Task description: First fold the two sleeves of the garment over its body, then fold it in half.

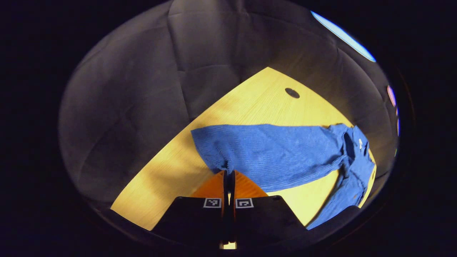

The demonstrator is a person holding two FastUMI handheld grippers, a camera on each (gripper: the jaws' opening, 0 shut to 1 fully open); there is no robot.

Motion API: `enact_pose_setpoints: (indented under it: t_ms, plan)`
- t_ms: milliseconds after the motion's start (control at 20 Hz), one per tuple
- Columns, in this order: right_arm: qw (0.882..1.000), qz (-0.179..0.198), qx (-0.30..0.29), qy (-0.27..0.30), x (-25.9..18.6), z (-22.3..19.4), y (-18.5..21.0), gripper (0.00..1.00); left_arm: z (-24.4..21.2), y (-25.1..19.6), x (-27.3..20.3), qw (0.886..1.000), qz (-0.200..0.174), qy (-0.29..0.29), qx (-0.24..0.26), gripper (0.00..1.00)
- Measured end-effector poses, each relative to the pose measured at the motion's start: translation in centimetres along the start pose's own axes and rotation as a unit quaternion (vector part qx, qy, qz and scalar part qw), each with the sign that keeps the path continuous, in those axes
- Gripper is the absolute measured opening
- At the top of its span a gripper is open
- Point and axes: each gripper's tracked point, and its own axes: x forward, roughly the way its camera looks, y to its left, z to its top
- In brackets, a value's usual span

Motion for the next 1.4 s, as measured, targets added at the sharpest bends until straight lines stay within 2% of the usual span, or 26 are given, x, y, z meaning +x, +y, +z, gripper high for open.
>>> enact_pose_setpoints:
  t_ms: [100,250,400,450,500,600,750,800,850,1000,1050,1150,1200,1300,1400]
  plan:
    - [1.0,0.006,0.011,-0.001,0.0,0.3,0.2,0.99,3.3,-2.2,-2.5,0.999,-0.029,-0.034,-0.013,0.0]
    - [1.0,0.019,0.021,-0.002,0.1,0.5,0.4,0.99,7.8,-5.7,-6.9,0.994,-0.068,-0.086,-0.005,0.0]
    - [0.999,0.036,0.02,0.003,0.5,0.8,0.5,0.99,11.2,-12.0,-11.3,0.983,-0.108,-0.141,0.046,0.0]
    - [0.999,0.041,0.022,0.004,0.4,0.8,0.4,0.99,11.9,-15.1,-12.9,0.976,-0.128,-0.163,0.066,0.0]
    - [0.999,0.045,0.026,0.005,0.4,0.8,0.4,0.99,13.2,-18.5,-14.8,0.964,-0.154,-0.2,0.082,0.0]
    - [0.998,0.057,0.039,0.007,0.2,0.9,0.6,0.99,13.2,-25.3,-18.1,0.942,-0.198,-0.233,0.135,0.0]
    - [0.996,0.072,0.046,0.01,-0.2,0.9,0.4,0.99,9.5,-36.4,-19.2,0.909,-0.23,-0.245,0.246,0.0]
    - [0.996,0.073,0.047,0.006,-0.3,0.9,0.1,0.99,8.0,-39.9,-18.3,0.899,-0.234,-0.243,0.281,0.0]
    - [0.996,0.072,0.05,0.002,-0.3,0.9,-0.5,0.99,6.4,-42.9,-16.9,0.897,-0.231,-0.223,0.304,0.0]
    - [0.996,0.063,0.067,0.003,-0.3,0.5,-1.7,0.99,1.5,-49.0,-12.5,0.908,-0.227,-0.151,0.317,0.0]
    - [0.996,0.054,0.069,0.006,-0.2,0.2,-2.3,0.99,-0.3,-50.0,-10.5,0.91,-0.215,-0.124,0.331,0.0]
    - [0.997,0.036,0.069,0.007,0.1,-0.2,-3.9,0.99,-3.3,-50.4,-7.1,0.91,-0.162,-0.071,0.375,0.0]
    - [0.997,0.03,0.072,0.007,0.2,-0.4,-4.4,0.99,-4.8,-51.0,-6.1,0.907,-0.153,-0.058,0.389,0.0]
    - [0.996,0.028,0.084,0.008,0.4,-0.7,-4.7,0.99,-7.8,-53.4,-4.2,0.906,-0.158,-0.035,0.391,0.0]
    - [0.995,0.03,0.095,0.017,0.4,-1.3,-4.9,0.99,-10.2,-54.3,-2.7,0.906,-0.135,-0.013,0.4,0.0]
